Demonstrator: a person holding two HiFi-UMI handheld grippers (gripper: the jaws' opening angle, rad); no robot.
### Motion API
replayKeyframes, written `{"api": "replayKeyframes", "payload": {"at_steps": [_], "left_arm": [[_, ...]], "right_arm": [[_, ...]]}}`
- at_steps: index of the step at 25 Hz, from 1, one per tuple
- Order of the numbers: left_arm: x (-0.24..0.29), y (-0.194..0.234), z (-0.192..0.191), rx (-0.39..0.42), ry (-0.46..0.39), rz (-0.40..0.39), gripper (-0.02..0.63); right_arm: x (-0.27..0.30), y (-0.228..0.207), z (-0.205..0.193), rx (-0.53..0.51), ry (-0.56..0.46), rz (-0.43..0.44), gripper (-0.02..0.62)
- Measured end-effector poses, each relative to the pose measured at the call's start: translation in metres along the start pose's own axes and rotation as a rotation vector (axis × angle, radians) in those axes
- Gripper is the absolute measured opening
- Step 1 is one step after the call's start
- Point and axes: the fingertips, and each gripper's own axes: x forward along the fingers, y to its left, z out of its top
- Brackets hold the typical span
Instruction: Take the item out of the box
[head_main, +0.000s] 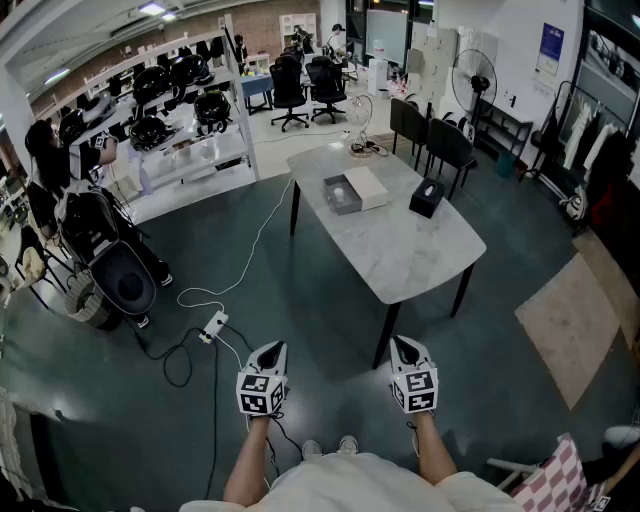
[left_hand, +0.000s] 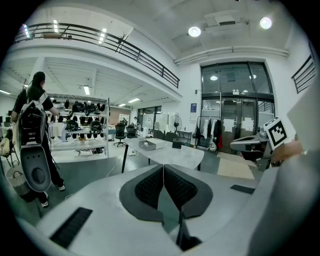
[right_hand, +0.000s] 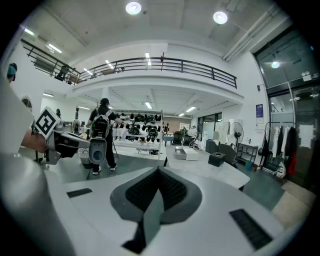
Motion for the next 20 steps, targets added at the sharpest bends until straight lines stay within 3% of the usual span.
{"api": "replayKeyframes", "payload": {"at_steps": [14, 15, 18, 20], "left_arm": [[-0.004, -0.009, -0.009, -0.007, 0.013, 0.007, 0.017], [-0.004, -0.011, -0.010, -0.006, 0.013, 0.006, 0.017], [-0.002, -0.018, -0.012, -0.004, 0.019, 0.005, 0.017], [-0.001, -0.023, -0.012, -0.005, 0.024, 0.007, 0.017]], "right_arm": [[-0.006, -0.003, -0.009, -0.003, -0.006, 0.004, 0.003], [-0.006, -0.003, -0.010, 0.000, -0.011, 0.017, 0.019], [-0.008, -0.001, -0.013, 0.009, -0.016, 0.060, 0.186], [-0.009, -0.003, -0.014, 0.006, -0.014, 0.067, 0.238]]}}
